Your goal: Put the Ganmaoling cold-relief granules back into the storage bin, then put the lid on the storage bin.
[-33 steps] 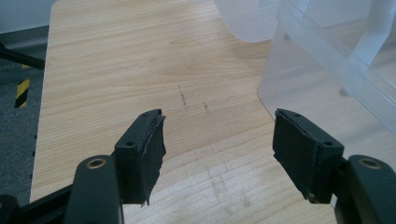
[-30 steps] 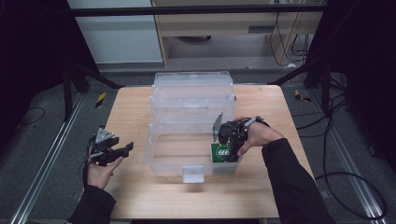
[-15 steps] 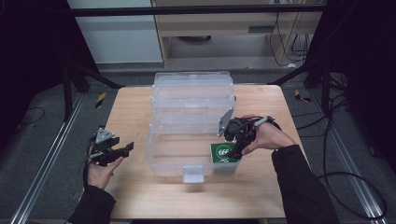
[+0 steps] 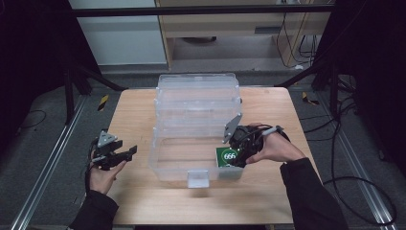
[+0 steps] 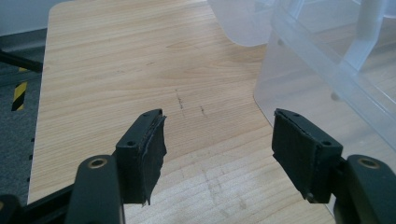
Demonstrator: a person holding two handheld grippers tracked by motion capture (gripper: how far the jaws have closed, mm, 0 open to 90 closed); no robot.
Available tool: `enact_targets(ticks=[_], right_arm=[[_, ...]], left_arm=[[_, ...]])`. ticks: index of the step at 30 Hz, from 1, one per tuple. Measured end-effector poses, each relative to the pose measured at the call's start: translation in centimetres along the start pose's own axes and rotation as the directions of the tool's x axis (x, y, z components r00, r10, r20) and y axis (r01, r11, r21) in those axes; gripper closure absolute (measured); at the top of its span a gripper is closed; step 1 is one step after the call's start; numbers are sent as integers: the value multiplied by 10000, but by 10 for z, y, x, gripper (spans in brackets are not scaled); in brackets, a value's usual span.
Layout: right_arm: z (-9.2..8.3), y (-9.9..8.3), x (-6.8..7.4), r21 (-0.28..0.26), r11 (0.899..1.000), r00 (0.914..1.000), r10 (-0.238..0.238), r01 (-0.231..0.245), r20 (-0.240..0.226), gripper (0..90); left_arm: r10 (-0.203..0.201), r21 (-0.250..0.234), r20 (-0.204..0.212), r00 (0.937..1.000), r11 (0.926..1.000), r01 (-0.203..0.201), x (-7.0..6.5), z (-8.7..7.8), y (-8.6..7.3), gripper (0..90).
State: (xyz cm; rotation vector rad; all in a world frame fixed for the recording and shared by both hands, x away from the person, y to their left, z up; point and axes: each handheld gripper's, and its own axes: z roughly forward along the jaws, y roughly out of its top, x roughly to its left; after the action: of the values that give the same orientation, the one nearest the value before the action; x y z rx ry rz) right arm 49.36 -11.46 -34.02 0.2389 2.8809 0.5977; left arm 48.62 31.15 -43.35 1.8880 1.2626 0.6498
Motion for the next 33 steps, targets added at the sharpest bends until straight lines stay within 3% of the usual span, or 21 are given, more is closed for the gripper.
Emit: enact_targets(ticks=[4, 6, 10, 17, 22, 28, 33], right_arm=[[5, 2, 4, -95, 9999, 9998, -50, 48, -167, 287], [7, 1, 4, -267, 9990, 9986, 345, -356, -392, 290], [11, -2, 6, -485, 9978, 9981, 425, -446, -450, 296], [21, 1, 10, -478, 9986, 9982, 186, -213, -568, 305], [26, 5, 12, -484, 9988, 9975, 84, -118, -700, 320], [34, 11, 16, -577, 9983, 9955, -83, 28, -947, 349], [40, 15, 19, -612, 9980, 9930, -205, 135, -1159, 373]], left_arm=[[-14, -47, 42, 10000, 10000, 14, 0, -1, 1, 338], [-33, -76, 59, 10000, 10000, 33, 1, -1, 1, 338], [-69, -92, 33, 10000, 9999, 70, 0, -2, 1, 337], [329, -163, -74, 9994, 9993, -330, -1, -3, 2, 360], [578, -276, -509, 9970, 9979, -593, -1, -5, 2, 390], [832, -569, -553, 9950, 9946, -863, -1, -7, 3, 421], [754, -693, -573, 9955, 9944, -793, -1, -7, 3, 418]])
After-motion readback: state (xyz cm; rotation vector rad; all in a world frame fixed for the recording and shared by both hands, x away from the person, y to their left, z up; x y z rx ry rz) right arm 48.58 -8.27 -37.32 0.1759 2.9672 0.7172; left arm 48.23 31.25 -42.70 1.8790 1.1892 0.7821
